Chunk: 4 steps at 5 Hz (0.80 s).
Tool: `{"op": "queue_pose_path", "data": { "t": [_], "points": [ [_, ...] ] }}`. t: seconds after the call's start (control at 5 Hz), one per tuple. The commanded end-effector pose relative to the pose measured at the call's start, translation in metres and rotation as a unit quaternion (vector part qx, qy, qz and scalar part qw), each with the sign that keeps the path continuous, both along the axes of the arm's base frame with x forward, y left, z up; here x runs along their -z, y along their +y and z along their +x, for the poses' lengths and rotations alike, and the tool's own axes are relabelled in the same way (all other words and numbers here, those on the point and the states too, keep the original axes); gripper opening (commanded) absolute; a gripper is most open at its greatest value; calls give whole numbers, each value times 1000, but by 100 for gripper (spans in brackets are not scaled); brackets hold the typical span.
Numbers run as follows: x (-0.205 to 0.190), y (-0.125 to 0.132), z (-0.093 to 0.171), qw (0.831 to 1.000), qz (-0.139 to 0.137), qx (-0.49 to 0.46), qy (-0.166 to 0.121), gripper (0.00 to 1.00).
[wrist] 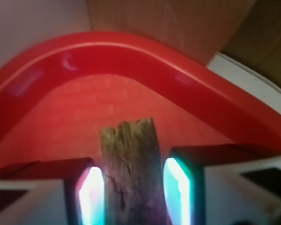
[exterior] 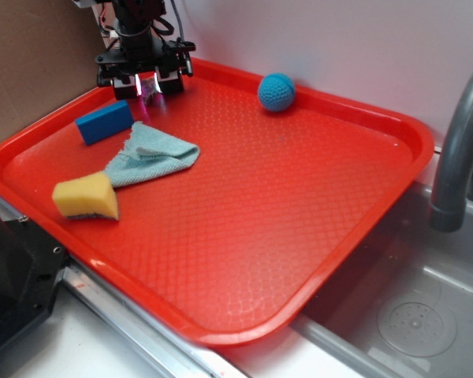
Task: Grab the wood chip.
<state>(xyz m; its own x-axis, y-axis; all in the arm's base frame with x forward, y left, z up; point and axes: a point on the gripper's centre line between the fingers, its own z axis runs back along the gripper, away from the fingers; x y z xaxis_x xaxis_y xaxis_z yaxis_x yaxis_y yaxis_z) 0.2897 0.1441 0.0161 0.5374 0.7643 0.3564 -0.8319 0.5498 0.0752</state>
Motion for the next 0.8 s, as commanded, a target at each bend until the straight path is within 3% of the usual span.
{"op": "queue_pose_path", "data": {
  "t": [0.0,0.4,0.6],
  "points": [
    [-84,-18,1,992,-43,115,18,0],
    [-143,-81,-35,956,-118,263,58,0],
    [-165,-105,-62,934,-140,321,72,0]
  ]
}}
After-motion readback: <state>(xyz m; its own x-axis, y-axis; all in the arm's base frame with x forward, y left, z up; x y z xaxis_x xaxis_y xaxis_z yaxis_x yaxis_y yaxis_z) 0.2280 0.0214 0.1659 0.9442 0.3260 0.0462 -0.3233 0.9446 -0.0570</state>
